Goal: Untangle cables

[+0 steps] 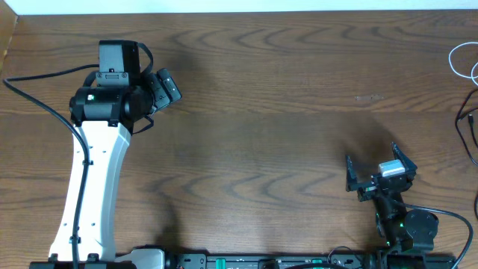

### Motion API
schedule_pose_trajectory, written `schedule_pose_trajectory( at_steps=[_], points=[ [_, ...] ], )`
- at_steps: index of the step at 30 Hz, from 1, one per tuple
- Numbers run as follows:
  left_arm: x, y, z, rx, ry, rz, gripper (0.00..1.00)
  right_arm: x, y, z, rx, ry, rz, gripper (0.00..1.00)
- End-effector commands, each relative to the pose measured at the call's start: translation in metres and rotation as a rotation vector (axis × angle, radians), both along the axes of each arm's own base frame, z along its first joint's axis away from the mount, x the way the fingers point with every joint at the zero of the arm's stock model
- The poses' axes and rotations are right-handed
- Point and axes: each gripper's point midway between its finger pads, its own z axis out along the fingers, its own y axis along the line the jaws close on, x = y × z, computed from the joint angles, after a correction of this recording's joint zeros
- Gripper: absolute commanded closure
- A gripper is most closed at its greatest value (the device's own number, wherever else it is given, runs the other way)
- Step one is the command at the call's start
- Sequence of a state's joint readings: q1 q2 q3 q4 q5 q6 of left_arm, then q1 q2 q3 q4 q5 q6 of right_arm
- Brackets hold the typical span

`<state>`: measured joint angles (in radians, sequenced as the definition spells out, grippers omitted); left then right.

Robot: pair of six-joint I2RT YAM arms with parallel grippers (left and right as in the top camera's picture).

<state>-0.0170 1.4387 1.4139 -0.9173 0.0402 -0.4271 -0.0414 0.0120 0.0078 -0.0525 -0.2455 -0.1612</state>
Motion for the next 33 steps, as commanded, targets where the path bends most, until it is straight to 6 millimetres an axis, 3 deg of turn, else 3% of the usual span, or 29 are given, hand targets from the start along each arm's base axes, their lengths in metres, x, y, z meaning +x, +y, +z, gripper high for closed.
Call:
schedule_pose_trajectory(
  at_steps=[1,7,15,24,33],
  points=[
    [-0.008,0.003,0.013,0.029,-0.046,-0.004,0.02,0.000,0.000,-0.001,0.018,0.004,-0.005,0.01],
    [-0.021,0.001,0.042,0.068,-0.285,-0.063,0.02,0.000,0.000,-0.001,0.018,0.004,-0.005,0.01],
    [-0.058,0.009,0.046,0.100,-0.660,-0.027,0.02,0.000,0.000,-0.001,0.018,0.004,-0.005,0.01],
    [-0.091,0.017,-0.002,0.193,-0.902,-0.039,0.02,0.000,0.000,-0.001,0.018,0.004,-0.005,0.01],
    [-0.104,0.025,-0.046,0.250,-0.961,-0.028,0.02,0.000,0.000,-0.001,0.017,0.004,-0.005,0.01]
  ],
)
